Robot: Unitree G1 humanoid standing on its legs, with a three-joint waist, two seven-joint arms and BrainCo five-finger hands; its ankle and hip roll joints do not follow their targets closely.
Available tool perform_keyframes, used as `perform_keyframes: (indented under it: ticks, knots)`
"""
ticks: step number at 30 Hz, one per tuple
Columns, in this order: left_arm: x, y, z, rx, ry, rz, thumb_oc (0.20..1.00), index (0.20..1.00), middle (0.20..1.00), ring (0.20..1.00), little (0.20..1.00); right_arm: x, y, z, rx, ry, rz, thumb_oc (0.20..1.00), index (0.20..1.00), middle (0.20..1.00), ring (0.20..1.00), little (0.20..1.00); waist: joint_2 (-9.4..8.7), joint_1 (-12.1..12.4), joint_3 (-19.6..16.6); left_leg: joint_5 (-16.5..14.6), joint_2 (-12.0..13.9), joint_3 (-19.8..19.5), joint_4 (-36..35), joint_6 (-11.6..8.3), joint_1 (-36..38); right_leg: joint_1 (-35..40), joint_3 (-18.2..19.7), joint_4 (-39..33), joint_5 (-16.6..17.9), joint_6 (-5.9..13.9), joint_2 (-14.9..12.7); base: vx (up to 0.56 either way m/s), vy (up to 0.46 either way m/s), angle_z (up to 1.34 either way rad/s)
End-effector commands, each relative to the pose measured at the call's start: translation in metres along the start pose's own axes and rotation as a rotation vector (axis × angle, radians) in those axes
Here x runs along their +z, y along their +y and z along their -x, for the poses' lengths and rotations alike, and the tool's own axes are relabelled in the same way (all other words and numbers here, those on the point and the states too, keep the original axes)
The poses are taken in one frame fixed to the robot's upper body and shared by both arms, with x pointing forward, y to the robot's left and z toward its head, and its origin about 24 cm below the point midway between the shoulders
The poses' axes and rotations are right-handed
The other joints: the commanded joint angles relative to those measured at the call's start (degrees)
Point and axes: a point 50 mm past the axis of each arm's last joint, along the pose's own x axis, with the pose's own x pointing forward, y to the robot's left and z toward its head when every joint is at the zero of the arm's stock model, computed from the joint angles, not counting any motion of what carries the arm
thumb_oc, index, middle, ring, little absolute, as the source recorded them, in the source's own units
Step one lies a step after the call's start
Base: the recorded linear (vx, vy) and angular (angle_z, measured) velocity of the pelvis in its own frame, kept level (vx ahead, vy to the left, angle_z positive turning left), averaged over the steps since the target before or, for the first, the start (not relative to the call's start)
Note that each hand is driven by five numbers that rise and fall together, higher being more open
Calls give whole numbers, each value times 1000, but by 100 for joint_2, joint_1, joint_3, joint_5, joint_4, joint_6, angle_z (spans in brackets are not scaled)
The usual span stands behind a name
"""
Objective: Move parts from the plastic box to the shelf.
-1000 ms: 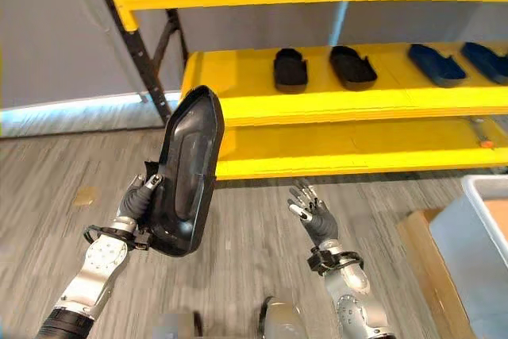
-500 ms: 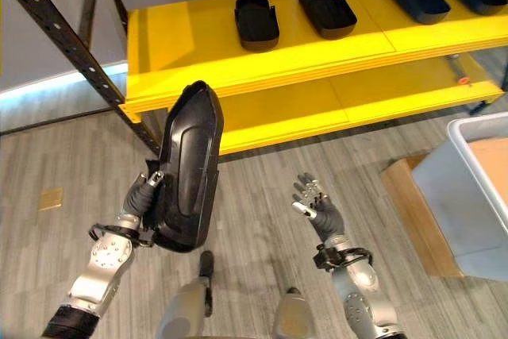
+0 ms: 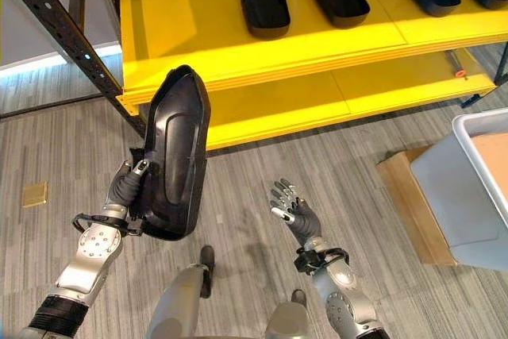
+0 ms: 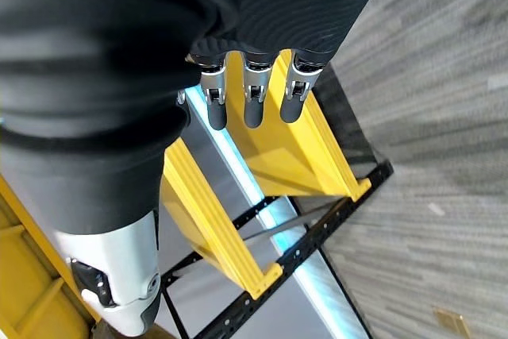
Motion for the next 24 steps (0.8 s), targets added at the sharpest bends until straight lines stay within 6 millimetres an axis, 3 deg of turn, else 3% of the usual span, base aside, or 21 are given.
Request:
perform_keyframes:
  ticks: [1, 2, 3, 5, 6, 7, 8, 9, 10, 12, 13, 14, 15, 18, 24]
  knots:
    - [31, 16, -2, 45, -172, -9, 200, 200, 200, 200, 200, 11, 11, -5, 60, -75, -10, 1000, 1000, 1000, 1000, 1000, -156, -50, -310, -261, 386, -507, 322, -87, -431, 316, 39, -58, 987, -196, -32, 134, 190, 19]
    - [31, 16, -3, 39, -171, -11, 200, 200, 200, 200, 200, 11, 12, -6, 64, -77, -13, 1000, 1000, 1000, 1000, 1000, -144, -48, -327, -330, 306, -517, 314, -16, -380, 237, 98, 140, 1187, -212, -54, 157, 359, 28]
    - [28, 17, -1, 42, -156, -9, 200, 200, 200, 200, 200, 7, 19, -8, 91, -65, -20, 1000, 1000, 1000, 1000, 1000, -27, -68, -280, -474, 165, -493, 54, 270, 96, -502, 413, 1387, 2165, -490, -6, 149, 433, 16]
    - [28, 19, 0, 48, -153, -9, 200, 200, 200, 200, 200, 6, 23, -10, 108, -57, -13, 1000, 1000, 1000, 1000, 1000, 129, -96, -176, -387, 101, -467, -308, 431, 479, -938, 421, 2050, 2469, -590, 66, 112, 388, 3]
    - [27, 19, 1, 45, -145, -10, 200, 200, 200, 200, 200, 5, 24, -10, 117, -51, -10, 1000, 1000, 1000, 1000, 1000, 180, -129, -118, -349, 48, -426, -544, 480, 729, -1166, 424, 2327, 2378, -602, 158, 197, 281, -2]
    - [27, 16, 1, 30, -151, -7, 200, 200, 200, 200, 200, 5, 25, -11, 122, -47, -5, 1000, 1000, 1000, 1000, 1000, 235, -235, -56, -349, -53, -445, -779, 505, 1046, -1525, 375, 2323, 2025, -639, 341, 317, 203, -12]
    - [27, 13, 0, 25, -155, 7, 200, 200, 200, 200, 200, 7, 24, -12, 124, -56, -5, 1000, 1000, 1000, 1000, 1000, 225, -362, 51, -381, -172, -499, -886, 468, 1287, -1815, 350, 1804, 1422, -703, 703, 350, 91, -43]
    - [28, 10, -2, 19, -159, 16, 200, 200, 200, 200, 200, 9, 23, -13, 121, -64, -5, 1000, 1000, 1000, 1000, 1000, 177, -410, 98, -417, -254, -508, -923, 432, 1389, -1867, 263, 1137, 1386, -667, 705, 352, -88, -19]
    - [29, 10, -2, 17, -165, 24, 200, 200, 200, 200, 200, 12, 21, -13, 116, -70, 4, 1000, 1000, 1000, 1000, 1000, 108, -471, 168, -516, -302, -555, -978, 327, 1540, -2011, 215, 57, 1551, -525, 505, 317, -160, 55]
    - [26, 7, 0, 9, -153, 43, 200, 200, 200, 200, 200, 13, 22, -15, 123, -67, 15, 1000, 1000, 1000, 1000, 1000, 59, -484, 264, -819, -268, -686, -830, 178, 1777, -1903, 98, -769, 1956, -324, 323, 399, -273, 179]
    - [23, 6, 3, 1, -141, 45, 200, 200, 200, 200, 200, 10, 22, -12, 122, -61, -17, 1000, 1000, 1000, 1000, 1000, -41, -446, 220, -916, -250, -814, -786, 80, 1866, -1806, 18, -721, 1987, -319, 283, 490, -495, 142]
    - [23, 2, 5, -11, -138, 52, 200, 200, 200, 200, 200, 7, 24, -13, 131, -41, -32, 1000, 1000, 1000, 1000, 1000, -61, -439, 134, -961, -91, -891, -783, 8, 1870, -1748, -53, -510, 2048, -341, 360, 489, -576, 82]
    - [22, 3, 8, -19, -134, 62, 200, 200, 200, 200, 200, 7, 20, -12, 121, -31, -15, 1000, 1000, 1000, 1000, 1000, -24, -445, 97, -906, 131, -1015, -922, -105, 1943, -1746, -222, -294, 1901, -405, 454, 395, -470, 116]
    - [23, 5, 7, -5, -133, 68, 200, 200, 200, 200, 200, 12, 18, -14, 113, -49, -14, 1000, 1000, 1000, 1000, 1000, 23, -449, 126, -795, 384, -1156, -1133, -218, 2023, -1960, -336, 306, 1552, -481, 575, 175, -211, 70]
    - [23, 3, 9, -17, -125, 85, 200, 200, 200, 200, 200, 9, 14, -10, 86, -40, -27, 1000, 1000, 1000, 1000, 1000, 64, -449, 101, -721, 648, -1288, -1368, -306, 2280, -2027, -464, 998, 1110, -541, 627, 128, -107, 7]
